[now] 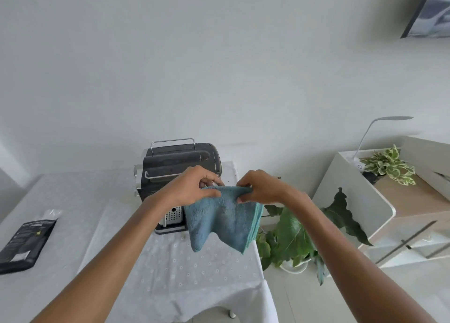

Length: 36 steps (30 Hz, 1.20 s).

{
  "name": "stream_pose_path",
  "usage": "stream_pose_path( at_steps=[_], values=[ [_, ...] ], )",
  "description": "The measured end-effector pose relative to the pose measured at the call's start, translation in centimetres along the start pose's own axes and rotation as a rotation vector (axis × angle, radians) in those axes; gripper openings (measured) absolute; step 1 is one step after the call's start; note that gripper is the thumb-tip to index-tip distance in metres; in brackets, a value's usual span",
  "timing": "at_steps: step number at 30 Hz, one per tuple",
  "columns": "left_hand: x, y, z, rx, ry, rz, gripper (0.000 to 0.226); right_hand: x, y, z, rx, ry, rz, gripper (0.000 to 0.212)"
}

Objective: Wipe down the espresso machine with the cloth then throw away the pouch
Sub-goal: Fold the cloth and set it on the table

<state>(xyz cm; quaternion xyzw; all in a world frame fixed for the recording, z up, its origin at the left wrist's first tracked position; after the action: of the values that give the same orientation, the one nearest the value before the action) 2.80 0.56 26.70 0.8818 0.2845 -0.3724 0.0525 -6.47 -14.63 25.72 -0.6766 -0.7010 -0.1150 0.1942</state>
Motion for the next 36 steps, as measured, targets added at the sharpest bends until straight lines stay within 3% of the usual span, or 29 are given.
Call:
stream_pose_path(
  at_steps=[2,3,5,7,11,17,23,28,31,33,36],
  values=[
    [2.1,-1.0,1.4,0.118,0.041,-0.082,0.046,0.0,0.0,0.8,-0.006,-0.057,0.019,0.038],
    [3.3,-1.6,2.5,0.169,0.100,-0.104,0.040,-0.2,-0.1,1.4,-0.004,-0.099,0.026,0.044],
    [5.7,-2.6,4.7,0.196,0.208,-0.149,0.026,-0.7,-0.5,3.0,0.010,-0.176,0.021,0.036],
    [7.7,-3.2,6.3,0.128,0.227,-0.180,0.036,-1.7,-1.3,4.6,0.044,-0.219,0.042,0.022],
    [9.1,-3.8,8.0,-0.023,0.220,-0.166,0.027,-3.0,-2.8,7.6,0.121,-0.201,0.112,0.022],
    [11.4,-2.9,9.7,-0.031,0.071,-0.131,0.019,-4.8,-2.6,10.9,0.222,-0.160,0.153,0.024],
    [12.5,0.1,8.9,-0.209,0.046,-0.126,0.030,-6.9,-0.4,10.6,0.002,-0.120,0.187,0.013],
    [12.5,-1.0,10.6,-0.323,0.000,-0.091,0.035,-8.3,-1.0,12.6,-0.255,-0.158,0.190,0.039],
    [16.2,-1.9,16.3,-0.283,0.042,-0.179,0.036,-10.2,-2.4,19.5,-0.220,-0.191,0.221,0.064],
    [18.8,-2.7,21.3,-0.184,0.132,-0.226,0.035,-11.5,-3.9,25.6,-0.103,-0.176,0.264,0.077],
    [20.8,-4.1,25.8,-0.109,0.219,-0.242,0.043,-11.7,-6.1,30.5,-0.030,-0.216,0.304,0.083]
  ],
)
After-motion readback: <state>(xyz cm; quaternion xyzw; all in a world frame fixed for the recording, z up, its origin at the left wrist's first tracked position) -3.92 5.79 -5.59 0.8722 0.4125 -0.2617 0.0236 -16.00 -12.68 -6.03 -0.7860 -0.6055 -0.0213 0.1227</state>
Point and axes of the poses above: each hand's wrist, its own y-axis towards the middle knuckle, its own z-axis out of the palm, x = y × z, the point moved 6 cm from there along y, towards the middle knuckle, and after that the axes turned 7 degrees about -z, right-handed, at the moved point
